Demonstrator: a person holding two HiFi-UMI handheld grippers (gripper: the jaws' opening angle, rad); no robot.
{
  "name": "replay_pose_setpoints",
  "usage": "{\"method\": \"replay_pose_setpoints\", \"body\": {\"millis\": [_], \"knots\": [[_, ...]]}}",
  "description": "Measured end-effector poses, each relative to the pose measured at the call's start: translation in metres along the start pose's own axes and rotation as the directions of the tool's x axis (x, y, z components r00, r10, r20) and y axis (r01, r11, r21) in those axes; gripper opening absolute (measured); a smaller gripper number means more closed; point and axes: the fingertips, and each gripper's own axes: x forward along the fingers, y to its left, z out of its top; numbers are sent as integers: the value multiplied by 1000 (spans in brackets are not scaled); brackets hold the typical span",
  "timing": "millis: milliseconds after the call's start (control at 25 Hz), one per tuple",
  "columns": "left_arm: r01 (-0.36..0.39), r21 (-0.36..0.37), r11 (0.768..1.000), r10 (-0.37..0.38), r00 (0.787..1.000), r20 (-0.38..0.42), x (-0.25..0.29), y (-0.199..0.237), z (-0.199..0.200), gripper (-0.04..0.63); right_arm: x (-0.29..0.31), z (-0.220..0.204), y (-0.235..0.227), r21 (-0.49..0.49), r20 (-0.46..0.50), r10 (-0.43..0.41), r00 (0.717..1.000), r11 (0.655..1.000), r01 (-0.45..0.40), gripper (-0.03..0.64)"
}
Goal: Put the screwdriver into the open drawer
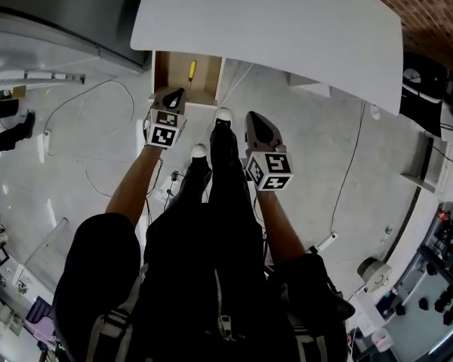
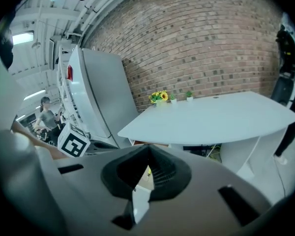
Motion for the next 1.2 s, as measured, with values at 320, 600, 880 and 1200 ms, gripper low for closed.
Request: {"method": "replay_pose_setpoints", "body": {"millis": [320,600,880,1200], "knots": [[-33,-5,999,33,985,171,-82,-8,67,25,-20,45,11,-46,114,-11,993,999,16,6],[-51,28,998,40,949,313,-133,-4,124,25,-41,105,34,-140,240,27,970,990,7,5],[-80,24,997,63,912,406,-173,1,155,25,-56,129,47,-189,310,43,950,982,17,5],[-64,14,998,53,916,398,-177,5,152,25,-58,135,58,-211,331,46,942,977,27,5]]}}
